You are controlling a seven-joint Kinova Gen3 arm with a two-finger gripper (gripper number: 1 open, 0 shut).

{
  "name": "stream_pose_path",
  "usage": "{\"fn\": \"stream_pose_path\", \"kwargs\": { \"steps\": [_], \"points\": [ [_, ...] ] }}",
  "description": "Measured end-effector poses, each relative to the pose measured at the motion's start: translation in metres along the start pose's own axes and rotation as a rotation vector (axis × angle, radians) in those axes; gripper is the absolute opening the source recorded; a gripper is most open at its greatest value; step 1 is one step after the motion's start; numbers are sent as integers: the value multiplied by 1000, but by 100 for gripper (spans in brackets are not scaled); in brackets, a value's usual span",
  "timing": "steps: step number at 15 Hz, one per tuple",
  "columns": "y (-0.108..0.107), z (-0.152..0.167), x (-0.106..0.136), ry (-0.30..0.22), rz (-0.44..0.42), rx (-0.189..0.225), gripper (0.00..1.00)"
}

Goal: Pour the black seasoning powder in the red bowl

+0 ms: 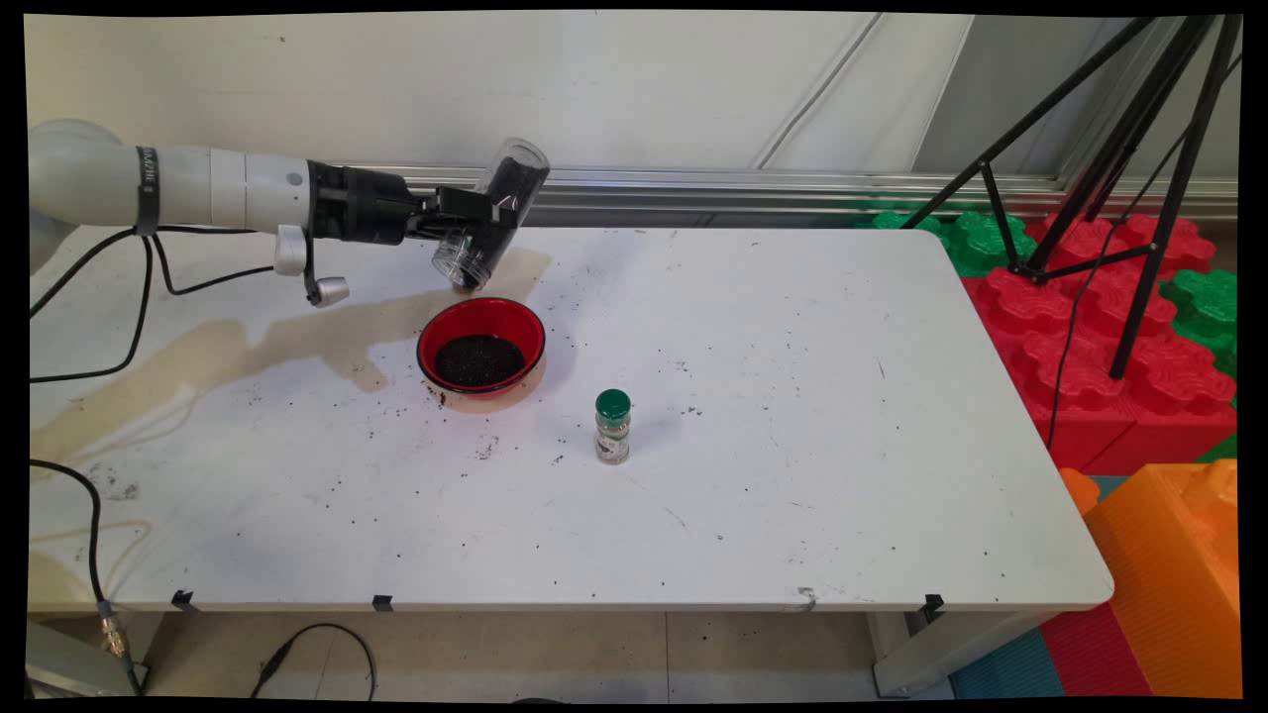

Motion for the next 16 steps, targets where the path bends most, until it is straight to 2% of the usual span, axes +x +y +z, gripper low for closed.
{"fn": "stream_pose_path", "kwargs": {
  "steps": [16],
  "points": [
    [-7, -5, 5, 0, 86, 36, 0]
  ]
}}
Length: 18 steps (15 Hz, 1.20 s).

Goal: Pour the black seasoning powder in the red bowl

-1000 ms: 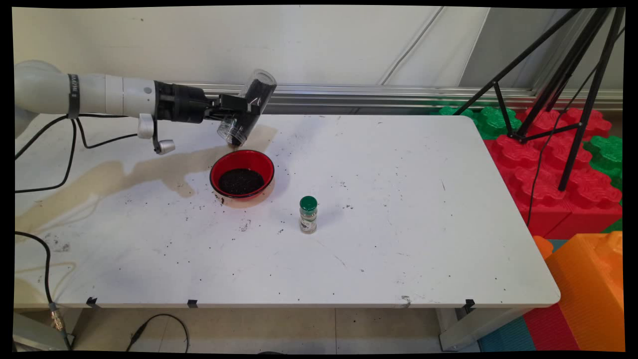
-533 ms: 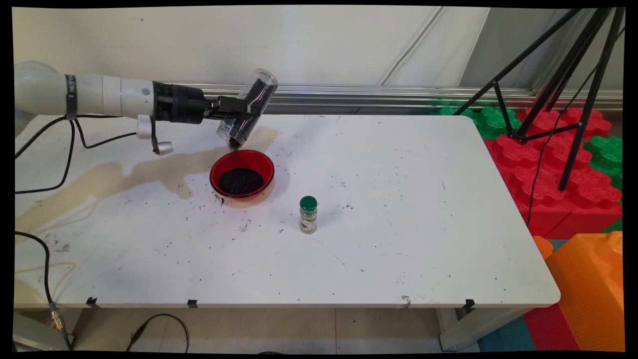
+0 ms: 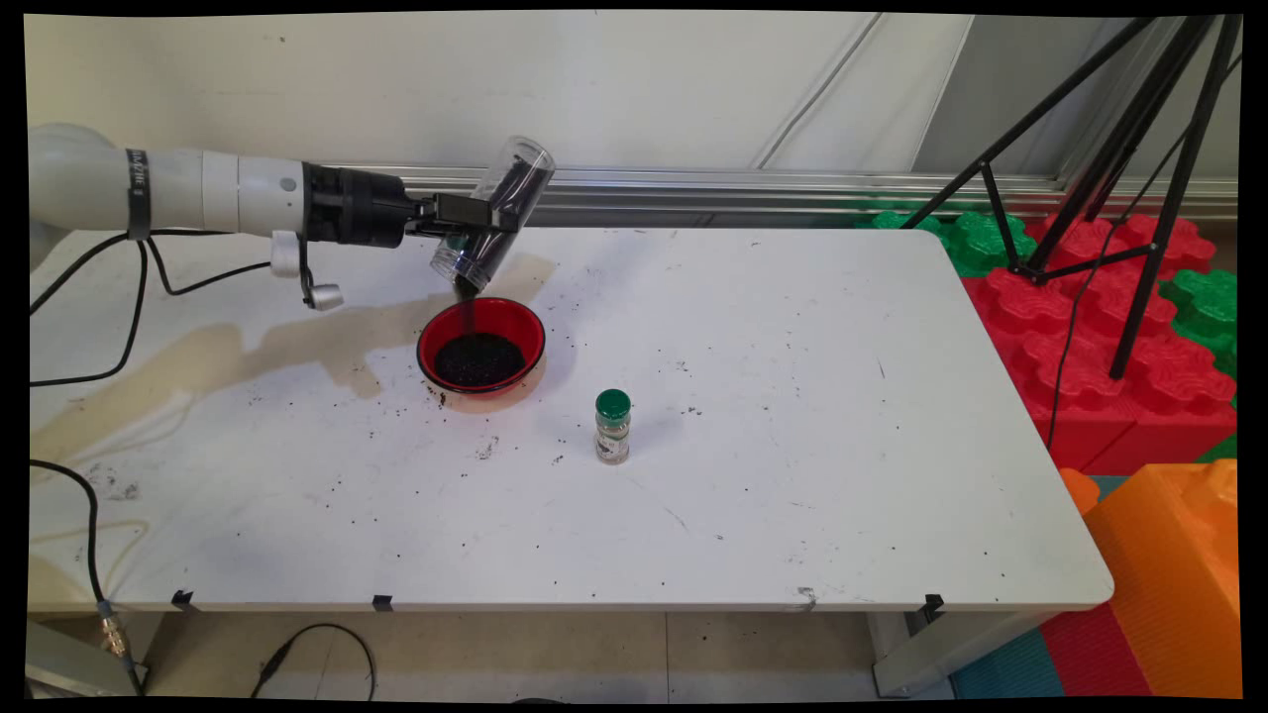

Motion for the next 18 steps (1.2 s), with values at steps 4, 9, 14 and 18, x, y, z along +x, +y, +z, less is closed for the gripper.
{"fn": "stream_pose_path", "kwargs": {
  "steps": [4, 9, 14, 18],
  "points": [
    [-1, 0, 0, 0, 10, 6, 0],
    [-3, -1, 1, 1, 25, 13, 0],
    [-3, -1, 1, 0, 39, 17, 0],
    [-4, -1, 1, 0, 56, 22, 0]
  ]
}}
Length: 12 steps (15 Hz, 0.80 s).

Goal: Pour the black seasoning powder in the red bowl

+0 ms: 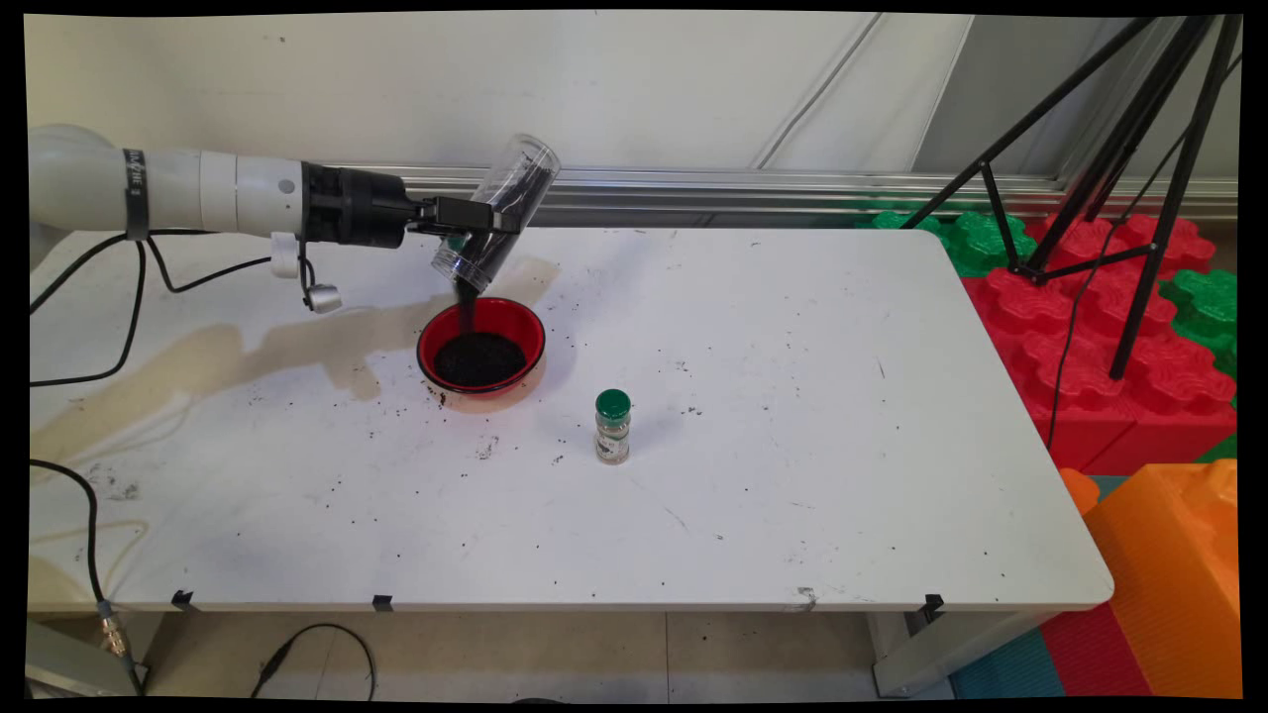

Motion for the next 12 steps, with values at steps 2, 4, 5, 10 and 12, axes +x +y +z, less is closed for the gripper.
{"fn": "stream_pose_path", "kwargs": {
  "steps": [2, 4, 5, 10, 12],
  "points": [
    [0, 0, 0, 0, 6, 2, 0],
    [-1, 0, 0, -1, 11, 3, 0],
    [-1, 0, 0, -1, 14, 4, 0],
    [-2, 0, 0, -3, 32, 9, 0],
    [-3, 0, 0, -3, 37, 11, 0]
  ]
}}
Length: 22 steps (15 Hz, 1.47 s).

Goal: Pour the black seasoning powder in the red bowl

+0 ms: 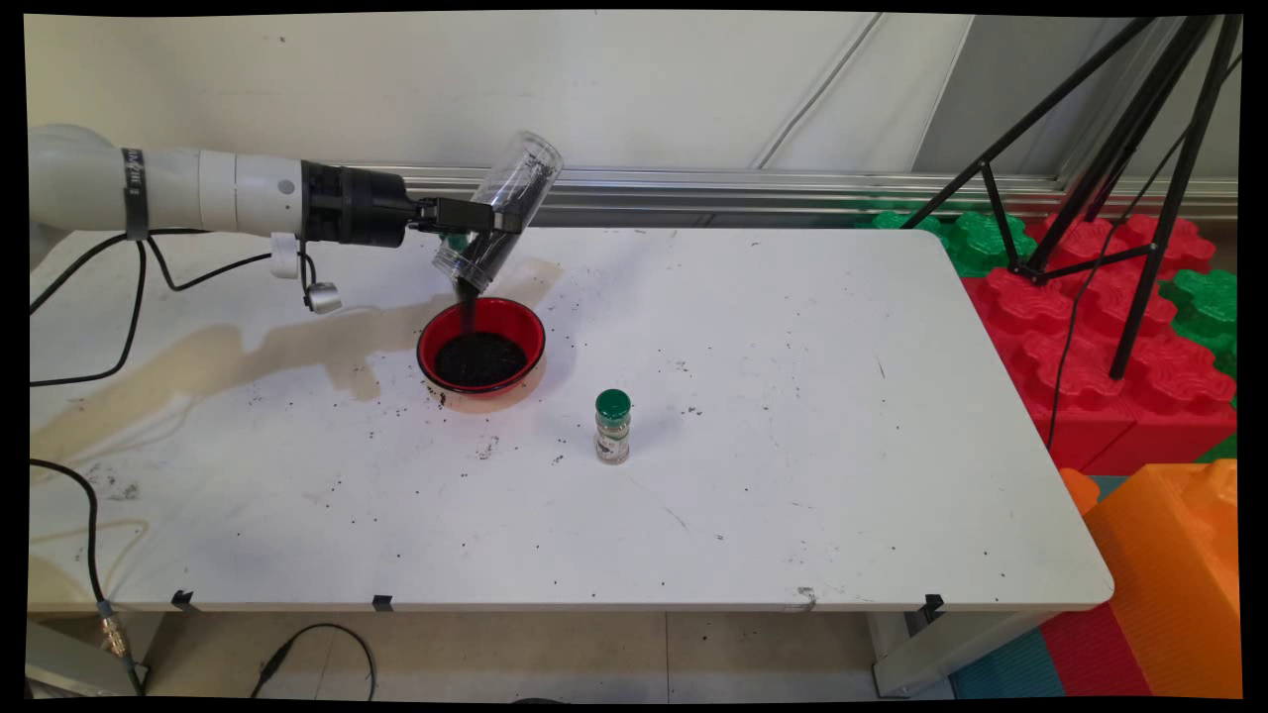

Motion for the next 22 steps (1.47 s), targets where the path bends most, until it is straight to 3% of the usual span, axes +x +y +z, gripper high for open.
{"fn": "stream_pose_path", "kwargs": {
  "steps": [22],
  "points": [
    [-6, 0, -3, -26, 60, 28, 0]
  ]
}}
